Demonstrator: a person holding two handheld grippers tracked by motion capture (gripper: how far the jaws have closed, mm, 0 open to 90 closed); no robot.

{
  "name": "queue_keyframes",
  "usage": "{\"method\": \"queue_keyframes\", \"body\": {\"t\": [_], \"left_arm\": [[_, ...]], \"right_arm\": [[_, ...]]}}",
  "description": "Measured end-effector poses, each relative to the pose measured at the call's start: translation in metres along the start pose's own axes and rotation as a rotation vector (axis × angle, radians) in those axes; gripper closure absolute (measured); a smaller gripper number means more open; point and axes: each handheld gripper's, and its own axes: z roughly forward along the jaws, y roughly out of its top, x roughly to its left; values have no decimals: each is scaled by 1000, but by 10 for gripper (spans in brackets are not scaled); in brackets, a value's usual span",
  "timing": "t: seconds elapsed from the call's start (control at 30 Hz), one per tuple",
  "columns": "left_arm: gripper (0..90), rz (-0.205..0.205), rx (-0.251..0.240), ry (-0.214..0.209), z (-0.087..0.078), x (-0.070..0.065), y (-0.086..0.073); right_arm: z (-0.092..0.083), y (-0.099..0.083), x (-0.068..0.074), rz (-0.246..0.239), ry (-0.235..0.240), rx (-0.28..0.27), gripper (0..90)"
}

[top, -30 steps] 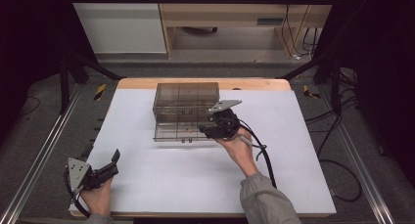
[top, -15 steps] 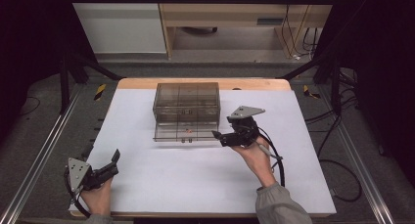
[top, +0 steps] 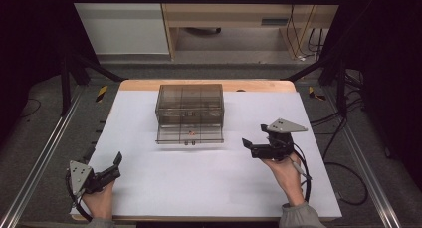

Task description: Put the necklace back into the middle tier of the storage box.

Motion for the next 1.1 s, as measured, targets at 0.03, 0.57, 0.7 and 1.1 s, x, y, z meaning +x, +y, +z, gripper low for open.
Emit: {"method": "queue_keyframes", "body": {"t": [0.03, 0.57, 0.7, 1.1], "left_arm": [[72, 1, 0, 0, 0, 0, 0], [72, -1, -6, 3, -1, 0, 0], [72, 2, -3, 2, 0, 0, 0], [72, -2, -5, 3, 0, 0, 0]], "right_arm": [[-4, -3, -2, 7, -11, -3, 149], [-43, -77, -25, 109, -203, -114, 86], [-46, -93, -28, 132, -234, -138, 85], [-48, -110, -30, 149, -256, -161, 85]]}}
